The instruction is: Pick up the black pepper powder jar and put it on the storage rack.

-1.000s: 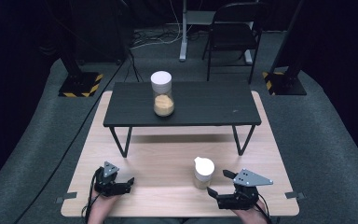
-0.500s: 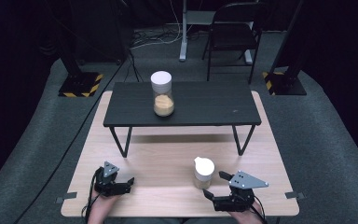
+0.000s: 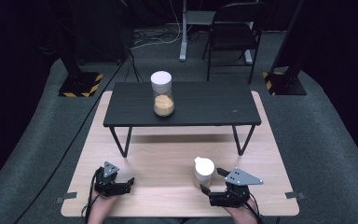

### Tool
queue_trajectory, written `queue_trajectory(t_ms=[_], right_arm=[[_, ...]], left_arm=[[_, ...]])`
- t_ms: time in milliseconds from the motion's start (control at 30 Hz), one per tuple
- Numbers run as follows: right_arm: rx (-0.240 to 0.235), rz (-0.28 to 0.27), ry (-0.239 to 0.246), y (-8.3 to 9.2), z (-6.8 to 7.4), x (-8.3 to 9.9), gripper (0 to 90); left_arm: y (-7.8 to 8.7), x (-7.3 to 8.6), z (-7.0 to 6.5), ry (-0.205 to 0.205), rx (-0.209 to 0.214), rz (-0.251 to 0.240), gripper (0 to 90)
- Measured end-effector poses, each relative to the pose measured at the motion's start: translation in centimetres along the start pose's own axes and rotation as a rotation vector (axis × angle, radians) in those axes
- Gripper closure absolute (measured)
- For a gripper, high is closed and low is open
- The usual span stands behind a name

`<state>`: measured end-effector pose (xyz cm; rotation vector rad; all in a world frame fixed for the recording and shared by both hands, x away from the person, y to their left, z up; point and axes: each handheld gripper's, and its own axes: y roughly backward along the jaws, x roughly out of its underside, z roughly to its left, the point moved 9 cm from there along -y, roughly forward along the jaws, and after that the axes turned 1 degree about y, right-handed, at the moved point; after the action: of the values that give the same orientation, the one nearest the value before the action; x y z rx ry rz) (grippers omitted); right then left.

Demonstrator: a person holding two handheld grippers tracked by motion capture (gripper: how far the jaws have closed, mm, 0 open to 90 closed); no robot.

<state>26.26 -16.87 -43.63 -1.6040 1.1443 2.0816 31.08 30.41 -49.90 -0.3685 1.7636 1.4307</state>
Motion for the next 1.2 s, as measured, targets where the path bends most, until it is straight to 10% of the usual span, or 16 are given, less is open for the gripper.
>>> queue_trajectory(t_ms=[1200], right_arm=[[0.005, 0.022, -0.038, -5.3, -1.4, 0.0, 21.6]], left_arm=[[-0.1, -0.1, 0.0, -0.006, 0.007, 0.000, 9.0]])
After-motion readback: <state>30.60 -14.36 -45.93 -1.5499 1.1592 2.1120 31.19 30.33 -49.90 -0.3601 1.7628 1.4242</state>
